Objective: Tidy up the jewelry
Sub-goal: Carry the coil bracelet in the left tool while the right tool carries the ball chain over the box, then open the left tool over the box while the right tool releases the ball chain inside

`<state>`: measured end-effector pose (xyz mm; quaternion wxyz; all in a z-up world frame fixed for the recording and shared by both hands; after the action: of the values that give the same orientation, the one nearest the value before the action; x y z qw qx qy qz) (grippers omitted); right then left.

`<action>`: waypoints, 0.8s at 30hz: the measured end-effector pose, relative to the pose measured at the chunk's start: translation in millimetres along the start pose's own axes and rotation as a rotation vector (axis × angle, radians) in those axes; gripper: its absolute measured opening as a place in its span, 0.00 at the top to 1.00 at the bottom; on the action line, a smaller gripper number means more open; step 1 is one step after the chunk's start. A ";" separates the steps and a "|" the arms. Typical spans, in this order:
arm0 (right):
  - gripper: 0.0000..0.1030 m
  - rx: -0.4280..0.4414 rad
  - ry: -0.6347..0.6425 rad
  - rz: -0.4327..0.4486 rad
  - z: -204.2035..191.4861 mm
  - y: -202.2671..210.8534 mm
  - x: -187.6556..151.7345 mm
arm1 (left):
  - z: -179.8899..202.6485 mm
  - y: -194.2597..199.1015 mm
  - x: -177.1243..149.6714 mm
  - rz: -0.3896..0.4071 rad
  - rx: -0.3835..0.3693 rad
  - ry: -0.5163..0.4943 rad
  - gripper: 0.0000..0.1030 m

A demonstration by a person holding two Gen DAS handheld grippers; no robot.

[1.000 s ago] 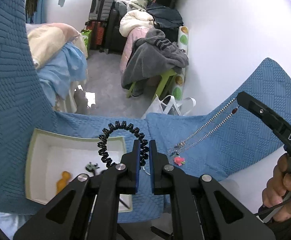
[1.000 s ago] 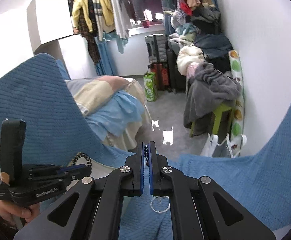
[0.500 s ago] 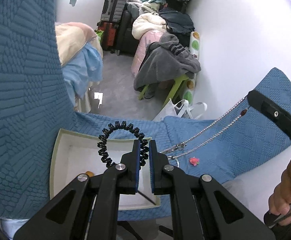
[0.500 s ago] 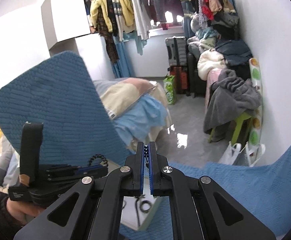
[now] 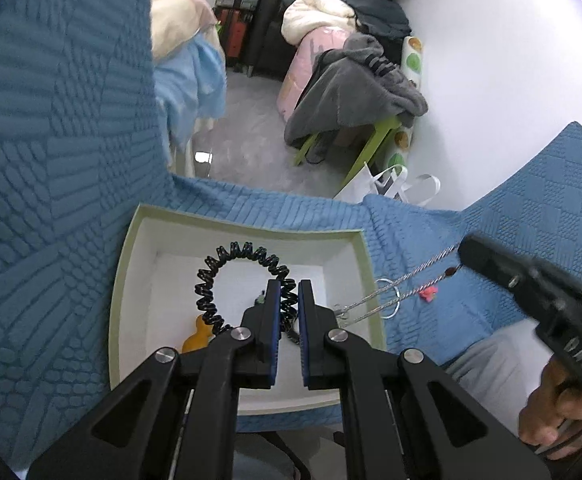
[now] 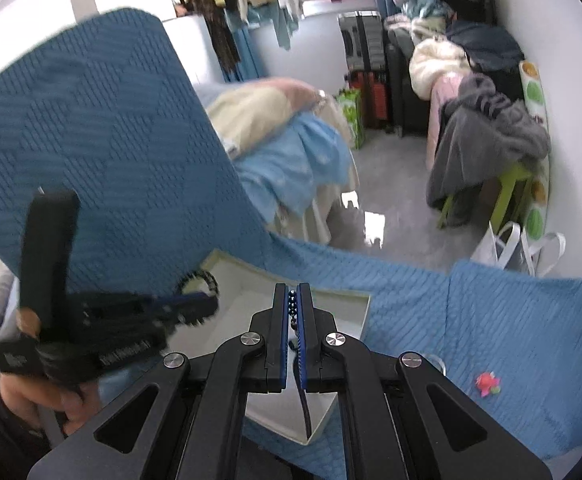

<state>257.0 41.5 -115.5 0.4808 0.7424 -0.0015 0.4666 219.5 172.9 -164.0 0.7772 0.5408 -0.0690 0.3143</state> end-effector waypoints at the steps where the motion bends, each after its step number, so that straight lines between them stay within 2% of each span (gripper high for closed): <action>1: 0.98 -0.003 -0.007 -0.014 0.7 -6.4 -4.9 | -3.2 -3.7 -1.1 -0.011 -0.006 0.004 0.92; 5: 0.98 -0.021 -0.029 -0.058 4.2 -30.9 -29.1 | -15.4 -19.2 -8.8 -0.052 -0.020 0.001 0.92; 7: 0.98 -0.066 -0.024 -0.083 6.9 -40.2 -41.1 | -19.5 -26.3 -11.5 -0.071 -0.023 0.005 0.92; 11: 0.98 -0.100 -0.036 -0.117 8.7 -53.7 -56.6 | -33.6 -39.0 -19.4 -0.102 -0.019 0.021 0.92; 17: 0.98 -0.142 -0.048 -0.149 8.6 -69.0 -73.6 | -40.3 -44.3 -26.5 -0.114 -0.018 -0.002 0.92; 21: 0.97 -0.171 -0.064 -0.164 12.7 -75.9 -83.3 | -48.5 -43.8 -27.2 -0.121 -0.025 0.028 0.92; 22: 0.97 -0.175 -0.071 -0.165 14.2 -76.8 -84.9 | -49.1 -42.6 -26.6 -0.121 -0.029 0.034 0.86; 23: 0.96 -0.174 -0.072 -0.168 14.8 -77.7 -85.7 | -49.9 -40.6 -25.7 -0.126 -0.030 0.043 0.69; 24: 0.93 -0.171 -0.074 -0.170 14.6 -77.9 -84.5 | -49.7 -40.9 -23.0 -0.124 -0.026 0.045 0.59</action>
<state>254.6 35.2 -231.2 0.5797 0.7128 0.0040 0.3947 212.7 198.5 -227.1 0.8036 0.5265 -0.0217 0.2767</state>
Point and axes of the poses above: each gripper's, at about its wrist camera, not at the fingertips, and y roughly against the way its jaws point, z to its right, x to its top, the point moved 6 cm from there along -y, roughly the way its jaws point, and after that the axes turned 8 degrees about y, right-handed, at the moved point
